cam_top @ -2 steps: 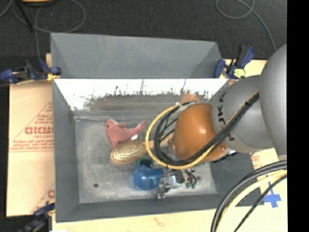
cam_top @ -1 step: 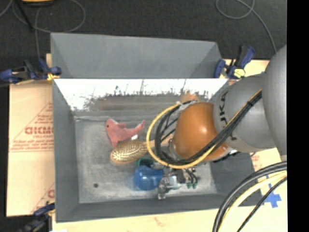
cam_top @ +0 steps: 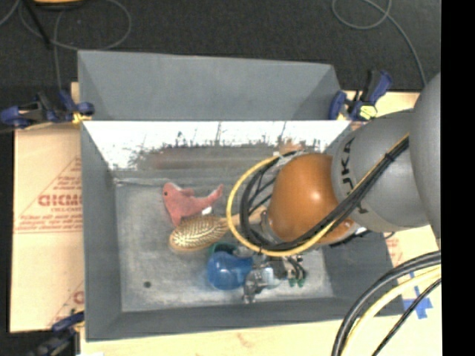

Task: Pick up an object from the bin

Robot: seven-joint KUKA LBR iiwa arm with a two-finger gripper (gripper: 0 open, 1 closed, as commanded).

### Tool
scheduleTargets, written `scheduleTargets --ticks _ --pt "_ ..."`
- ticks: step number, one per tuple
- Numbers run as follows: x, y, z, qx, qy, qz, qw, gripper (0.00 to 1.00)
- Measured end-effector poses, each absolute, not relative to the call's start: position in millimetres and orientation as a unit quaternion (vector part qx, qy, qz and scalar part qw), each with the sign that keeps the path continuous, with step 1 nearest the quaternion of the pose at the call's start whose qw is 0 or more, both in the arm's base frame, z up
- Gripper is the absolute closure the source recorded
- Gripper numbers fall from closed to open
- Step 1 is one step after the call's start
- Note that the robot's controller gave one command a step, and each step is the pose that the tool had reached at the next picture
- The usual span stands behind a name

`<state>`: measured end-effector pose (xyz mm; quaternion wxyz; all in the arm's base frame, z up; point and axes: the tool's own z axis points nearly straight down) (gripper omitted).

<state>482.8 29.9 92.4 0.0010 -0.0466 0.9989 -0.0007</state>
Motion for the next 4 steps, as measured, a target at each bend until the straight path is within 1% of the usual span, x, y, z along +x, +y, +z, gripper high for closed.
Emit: scheduleTargets --ticks 1,3,4 --pt "481.5 30 104 -0.046 0.999 -0.001 -0.002 1.00" --pt "482.5 30 139 -0.046 0.999 -0.001 0.000 1.00" --pt "482.1 30 151 -0.045 0.999 -0.001 0.000 1.00"
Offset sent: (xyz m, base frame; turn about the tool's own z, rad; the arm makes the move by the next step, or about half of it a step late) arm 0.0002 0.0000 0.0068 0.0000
